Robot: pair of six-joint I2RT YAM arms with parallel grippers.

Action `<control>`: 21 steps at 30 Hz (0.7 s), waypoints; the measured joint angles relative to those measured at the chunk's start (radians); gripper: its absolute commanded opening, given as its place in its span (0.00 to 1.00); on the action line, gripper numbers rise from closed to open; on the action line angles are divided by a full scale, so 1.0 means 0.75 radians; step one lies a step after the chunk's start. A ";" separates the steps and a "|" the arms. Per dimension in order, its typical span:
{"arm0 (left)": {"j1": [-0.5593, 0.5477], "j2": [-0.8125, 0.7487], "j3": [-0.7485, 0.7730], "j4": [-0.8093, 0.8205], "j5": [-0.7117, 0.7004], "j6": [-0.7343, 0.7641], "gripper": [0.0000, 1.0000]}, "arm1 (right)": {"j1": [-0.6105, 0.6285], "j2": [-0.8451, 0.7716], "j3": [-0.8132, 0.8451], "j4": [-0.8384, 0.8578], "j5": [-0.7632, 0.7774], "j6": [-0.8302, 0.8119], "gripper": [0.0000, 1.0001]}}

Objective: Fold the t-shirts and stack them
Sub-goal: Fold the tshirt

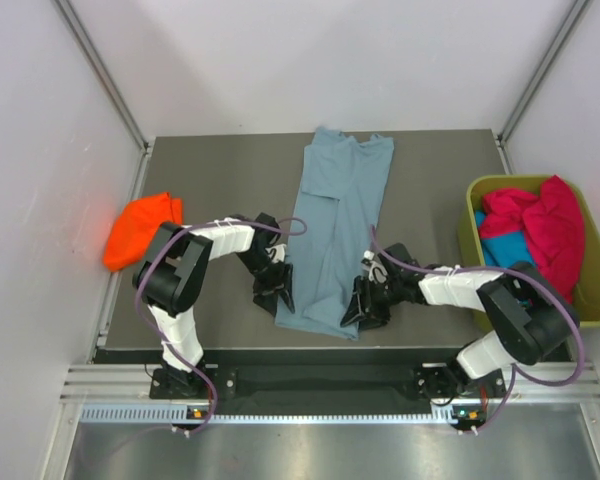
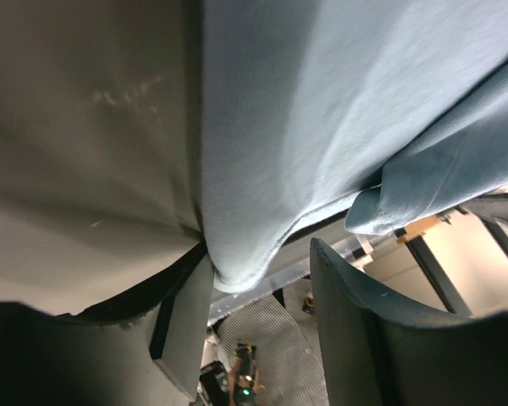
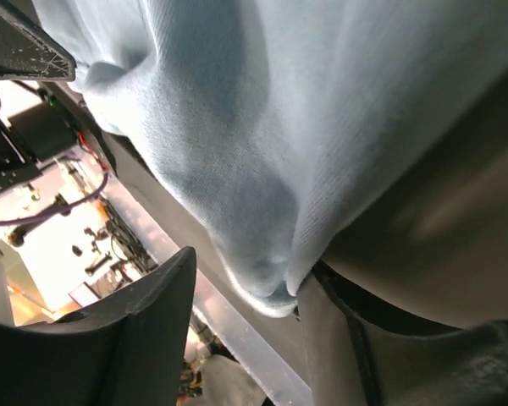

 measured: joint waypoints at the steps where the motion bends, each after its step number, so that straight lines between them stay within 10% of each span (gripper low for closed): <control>1: 0.000 -0.001 -0.010 0.002 0.010 -0.006 0.51 | 0.015 0.007 0.000 0.010 0.001 0.002 0.42; 8: 0.000 -0.009 -0.082 0.032 0.047 -0.035 0.14 | 0.077 0.065 0.001 0.029 0.045 0.019 0.00; 21: -0.049 -0.117 -0.110 0.090 0.134 -0.051 0.00 | 0.058 -0.165 0.002 -0.194 0.172 -0.164 0.00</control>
